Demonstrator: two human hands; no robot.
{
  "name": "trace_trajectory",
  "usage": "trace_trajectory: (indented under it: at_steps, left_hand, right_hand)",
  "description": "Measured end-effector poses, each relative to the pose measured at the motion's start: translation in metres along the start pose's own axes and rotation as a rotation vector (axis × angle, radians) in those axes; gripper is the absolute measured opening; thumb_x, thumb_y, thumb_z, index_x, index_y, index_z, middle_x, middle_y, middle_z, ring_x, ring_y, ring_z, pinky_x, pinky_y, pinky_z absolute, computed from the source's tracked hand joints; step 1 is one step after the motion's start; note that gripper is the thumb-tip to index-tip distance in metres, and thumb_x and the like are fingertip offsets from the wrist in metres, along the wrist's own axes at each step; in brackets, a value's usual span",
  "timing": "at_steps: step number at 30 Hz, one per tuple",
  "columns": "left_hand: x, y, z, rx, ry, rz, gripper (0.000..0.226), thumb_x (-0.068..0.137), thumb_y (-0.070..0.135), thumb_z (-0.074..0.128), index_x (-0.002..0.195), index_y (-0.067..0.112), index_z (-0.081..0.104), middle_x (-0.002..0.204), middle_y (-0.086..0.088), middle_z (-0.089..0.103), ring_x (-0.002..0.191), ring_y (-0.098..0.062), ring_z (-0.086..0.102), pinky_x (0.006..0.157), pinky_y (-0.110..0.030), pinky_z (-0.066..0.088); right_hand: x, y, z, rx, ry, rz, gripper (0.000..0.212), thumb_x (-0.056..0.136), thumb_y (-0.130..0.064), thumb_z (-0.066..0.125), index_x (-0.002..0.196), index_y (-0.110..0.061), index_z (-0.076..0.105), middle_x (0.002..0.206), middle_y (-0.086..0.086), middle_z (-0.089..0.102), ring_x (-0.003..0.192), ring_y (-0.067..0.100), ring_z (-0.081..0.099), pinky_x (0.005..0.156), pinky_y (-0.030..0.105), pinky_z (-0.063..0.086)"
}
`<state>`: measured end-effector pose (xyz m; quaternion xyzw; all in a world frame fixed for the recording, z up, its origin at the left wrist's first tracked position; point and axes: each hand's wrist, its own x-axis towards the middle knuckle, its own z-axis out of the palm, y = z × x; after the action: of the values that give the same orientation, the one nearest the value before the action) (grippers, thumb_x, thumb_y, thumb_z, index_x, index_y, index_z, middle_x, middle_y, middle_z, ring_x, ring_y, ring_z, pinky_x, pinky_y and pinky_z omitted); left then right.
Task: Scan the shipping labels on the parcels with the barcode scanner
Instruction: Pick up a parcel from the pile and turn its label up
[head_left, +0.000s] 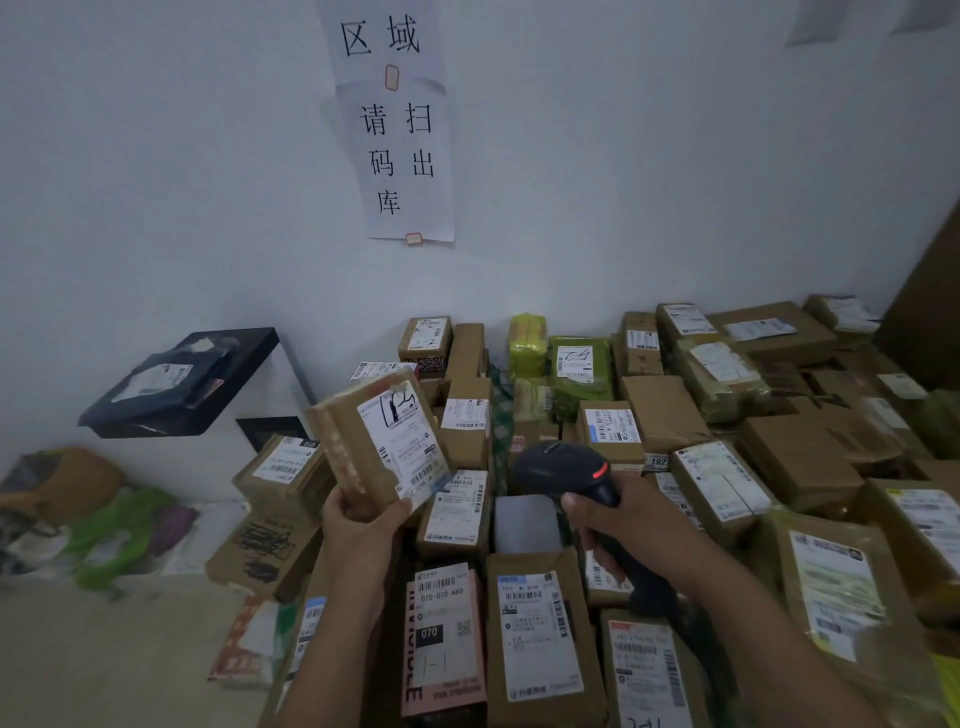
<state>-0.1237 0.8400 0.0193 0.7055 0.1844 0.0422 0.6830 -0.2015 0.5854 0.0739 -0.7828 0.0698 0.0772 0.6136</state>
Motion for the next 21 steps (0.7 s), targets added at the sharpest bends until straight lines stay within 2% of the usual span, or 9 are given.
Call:
trace_trajectory:
  at_steps: [4,10,14,18,21]
  left_hand:
    - [0.006,-0.001,-0.006,-0.025,0.027,-0.003,0.085,0.074,0.011,0.082,0.144,0.024,0.035,0.135,-0.003,0.056,0.118,-0.024,0.057,0.1,-0.049,0.049]
    - [0.011,-0.008,-0.009,-0.022,0.003,0.03,0.086,0.075,0.012,0.081,0.147,0.022,0.034,0.137,-0.005,0.055,0.121,-0.026,0.055,0.102,-0.05,0.046]
    - [0.009,-0.01,-0.008,-0.042,-0.043,0.05,0.084,0.078,0.009,0.079,0.148,0.021,0.033,0.136,-0.005,0.055,0.111,-0.019,0.056,0.093,-0.039,0.048]
    - [0.004,-0.011,-0.002,-0.02,-0.077,0.076,0.084,0.08,0.013,0.078,0.149,0.023,0.031,0.137,-0.004,0.054,0.106,-0.016,0.054,0.081,-0.032,0.046]
    - [0.001,-0.014,0.003,0.009,-0.09,0.059,0.084,0.079,0.013,0.078,0.149,0.023,0.031,0.128,-0.002,0.058,0.099,-0.016,0.058,0.069,-0.026,0.045]
  right_hand:
    - [-0.002,-0.002,0.003,-0.027,-0.047,0.018,0.041,0.09,-0.036,0.064,0.096,0.004,0.062,0.073,0.019,0.068,0.045,0.02,0.051,0.047,0.028,0.045]
    - [-0.002,-0.002,0.002,-0.078,-0.098,0.018,0.06,0.081,-0.054,0.065,0.097,0.004,0.063,0.078,0.032,0.065,0.053,0.031,0.053,0.05,0.031,0.044]
    - [0.001,-0.001,0.003,-0.089,-0.106,0.01,0.059,0.08,-0.054,0.065,0.096,0.003,0.063,0.077,0.031,0.065,0.053,0.03,0.053,0.05,0.031,0.045]
    - [0.001,0.0,0.003,-0.078,-0.091,0.028,0.042,0.09,-0.039,0.063,0.095,0.003,0.063,0.075,0.027,0.066,0.052,0.028,0.053,0.048,0.03,0.044]
    - [0.001,0.003,-0.001,-0.064,-0.083,0.049,0.043,0.09,-0.039,0.064,0.093,0.004,0.062,0.071,0.022,0.065,0.05,0.025,0.053,0.049,0.03,0.045]
